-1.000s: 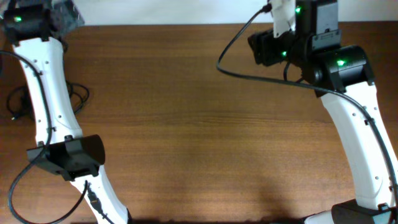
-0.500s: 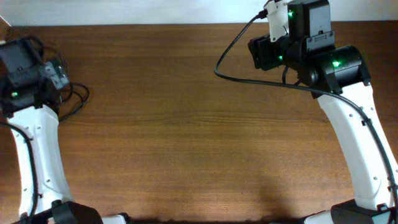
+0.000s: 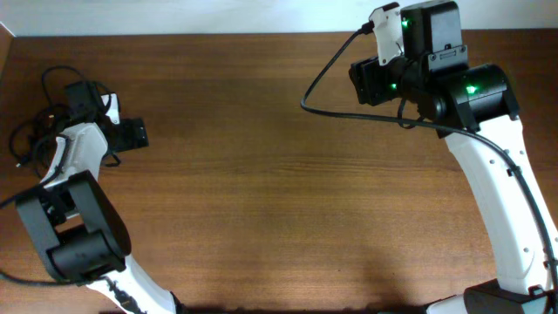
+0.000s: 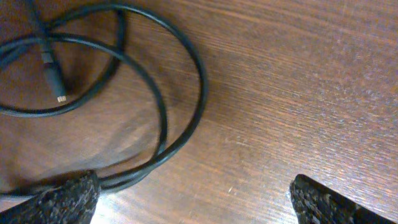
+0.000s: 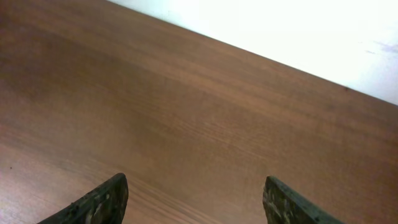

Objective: Untangle cables

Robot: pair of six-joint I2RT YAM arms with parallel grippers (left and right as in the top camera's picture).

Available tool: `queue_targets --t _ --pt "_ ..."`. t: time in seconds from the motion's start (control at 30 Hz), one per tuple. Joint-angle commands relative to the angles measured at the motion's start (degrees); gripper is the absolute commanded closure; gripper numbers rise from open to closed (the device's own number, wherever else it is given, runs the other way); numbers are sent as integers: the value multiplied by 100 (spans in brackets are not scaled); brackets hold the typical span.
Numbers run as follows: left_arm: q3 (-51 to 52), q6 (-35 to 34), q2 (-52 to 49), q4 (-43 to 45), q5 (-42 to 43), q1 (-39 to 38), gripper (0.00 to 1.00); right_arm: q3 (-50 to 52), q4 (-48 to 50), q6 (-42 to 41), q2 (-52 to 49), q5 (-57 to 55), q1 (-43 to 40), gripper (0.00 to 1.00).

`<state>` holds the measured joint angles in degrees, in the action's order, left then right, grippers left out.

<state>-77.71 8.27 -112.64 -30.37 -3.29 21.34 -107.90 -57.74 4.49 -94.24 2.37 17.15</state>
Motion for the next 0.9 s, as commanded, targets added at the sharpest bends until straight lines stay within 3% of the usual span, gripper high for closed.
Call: queue_targets --t 0.0,0.17,0.33,0.63,0.8,0.83,0.87 --pt "-256 166 -92 -50 254 -20 1 -74 -59 -17 -11 -2 55 31" --pt "-1086 166 -205 -951 382 -35 1 -74 -57 -17 -11 -2 98 31" --pt "-2793 144 -1659 -2391 400 -184 1 -74 -118 131 -44 -52 310 31" --pt "-2979 120 -1784 -2551 529 -256 0 -74 -210 131 -225 -50 310 31" --pt "-2979 81 -2203 -2570 651 -260 5 -74 -212 131 -225 -50 310 31" --pt "-2977 83 -2229 -2581 654 -260 7 -74 -232 131 -225 -50 310 31" --pt "-2940 83 -2243 -2566 651 -260 54 -74 -258 131 -225 -52 310 31"
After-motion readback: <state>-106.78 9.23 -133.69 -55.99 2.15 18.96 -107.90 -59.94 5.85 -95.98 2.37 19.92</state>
